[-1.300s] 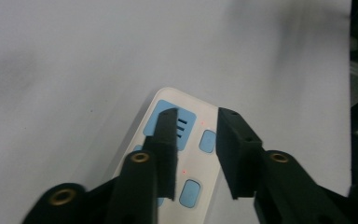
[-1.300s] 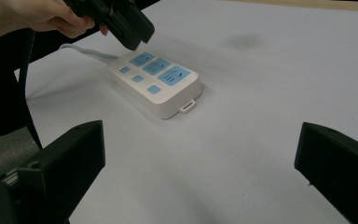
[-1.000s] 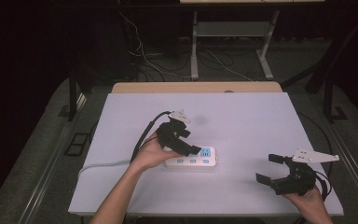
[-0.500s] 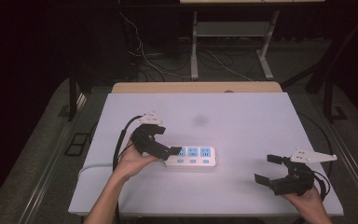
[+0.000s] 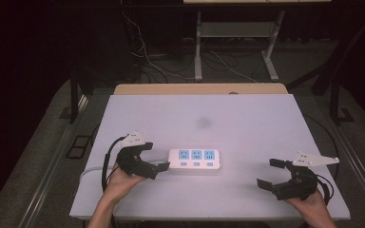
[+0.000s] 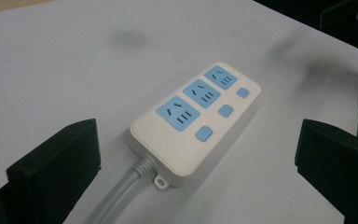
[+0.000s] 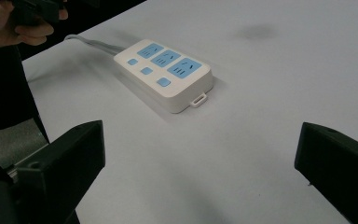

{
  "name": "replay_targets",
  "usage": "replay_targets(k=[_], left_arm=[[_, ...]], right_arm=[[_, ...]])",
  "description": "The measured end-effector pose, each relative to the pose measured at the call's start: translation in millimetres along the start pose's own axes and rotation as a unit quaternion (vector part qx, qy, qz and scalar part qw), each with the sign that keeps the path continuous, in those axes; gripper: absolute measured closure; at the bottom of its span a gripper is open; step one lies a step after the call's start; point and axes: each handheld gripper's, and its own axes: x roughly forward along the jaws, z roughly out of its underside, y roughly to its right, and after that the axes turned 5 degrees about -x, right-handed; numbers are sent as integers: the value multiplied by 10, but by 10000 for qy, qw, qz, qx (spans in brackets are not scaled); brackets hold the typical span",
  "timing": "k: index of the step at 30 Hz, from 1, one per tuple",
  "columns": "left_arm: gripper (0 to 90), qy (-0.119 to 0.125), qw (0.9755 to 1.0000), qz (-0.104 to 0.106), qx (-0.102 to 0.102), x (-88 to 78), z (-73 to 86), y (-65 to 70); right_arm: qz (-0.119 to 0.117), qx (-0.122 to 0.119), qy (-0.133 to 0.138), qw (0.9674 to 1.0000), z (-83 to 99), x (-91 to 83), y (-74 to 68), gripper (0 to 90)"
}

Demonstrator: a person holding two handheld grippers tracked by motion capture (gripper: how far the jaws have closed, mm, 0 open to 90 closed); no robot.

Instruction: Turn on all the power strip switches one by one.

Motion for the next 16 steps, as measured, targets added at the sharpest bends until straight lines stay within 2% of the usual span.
replay_targets(k=[6, 10, 16], left_arm=[[0, 182, 9997, -146, -32, -61, 194, 11], [0, 346, 9991, -170, -157, -96, 321, 8], [0, 311, 9991, -175, -222, -68, 392, 2]], right_arm=[[-29, 43, -5, 10000, 1, 2, -8, 17], [-36, 53, -8, 10000, 1, 7, -11, 17], [-56, 58, -13, 10000, -1, 15, -22, 17]])
